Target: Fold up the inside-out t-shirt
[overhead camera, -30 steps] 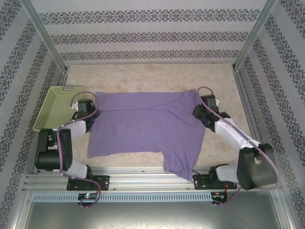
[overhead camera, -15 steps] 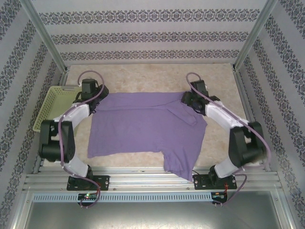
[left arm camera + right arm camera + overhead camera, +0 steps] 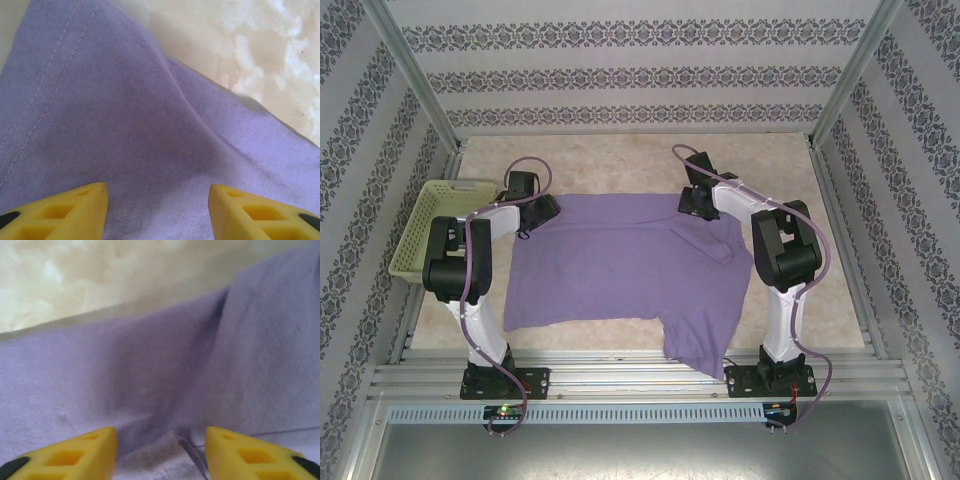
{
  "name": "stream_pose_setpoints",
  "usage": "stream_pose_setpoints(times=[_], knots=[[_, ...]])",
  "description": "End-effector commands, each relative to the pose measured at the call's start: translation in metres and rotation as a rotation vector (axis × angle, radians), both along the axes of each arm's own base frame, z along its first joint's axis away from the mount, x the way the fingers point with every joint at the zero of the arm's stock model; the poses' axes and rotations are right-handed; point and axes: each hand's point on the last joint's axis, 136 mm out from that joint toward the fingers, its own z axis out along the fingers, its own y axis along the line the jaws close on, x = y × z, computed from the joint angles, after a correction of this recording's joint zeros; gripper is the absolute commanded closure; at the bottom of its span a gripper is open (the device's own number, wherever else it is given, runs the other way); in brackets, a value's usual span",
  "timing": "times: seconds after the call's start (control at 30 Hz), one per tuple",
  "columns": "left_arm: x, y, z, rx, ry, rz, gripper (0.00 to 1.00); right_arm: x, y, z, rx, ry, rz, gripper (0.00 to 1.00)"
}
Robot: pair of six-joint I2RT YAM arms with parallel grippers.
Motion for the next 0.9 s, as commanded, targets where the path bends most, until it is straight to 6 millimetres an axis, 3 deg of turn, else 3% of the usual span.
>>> stream_pose_setpoints(times=[0.0,0.2,0.3,0.43,0.6,0.87], knots=[[-0.001,0.004,-0.008,0.022,0.036,0.001,0.45,-0.003,0.002,-0.001,-0.042,0.024,0.005,0.60],[-0.005,0.007,-0.012,0.024,0.049,0.020,0.45,-0.006,0.002,-0.002,-0.059,0.032,0.007,0.91],[-0.010,0.009,-0.011,0.032,0.053,0.031,0.44,-0.011,0.004,0.006,-0.067,0.018,0.010,1.00],[-0.016,0.014,-0.008,0.051,0.048,0.055,0.44,-0.028,0.016,0.024,-0.064,-0.014,0.028,1.00],[-0.029,0.024,-0.001,0.083,0.038,0.099,0.44,-0.077,0.027,0.045,-0.111,-0.049,0.038,1.00],[-0.060,0.033,0.014,0.102,0.012,0.159,0.44,-0.158,0.058,0.015,-0.062,0.048,0.124,0.90]])
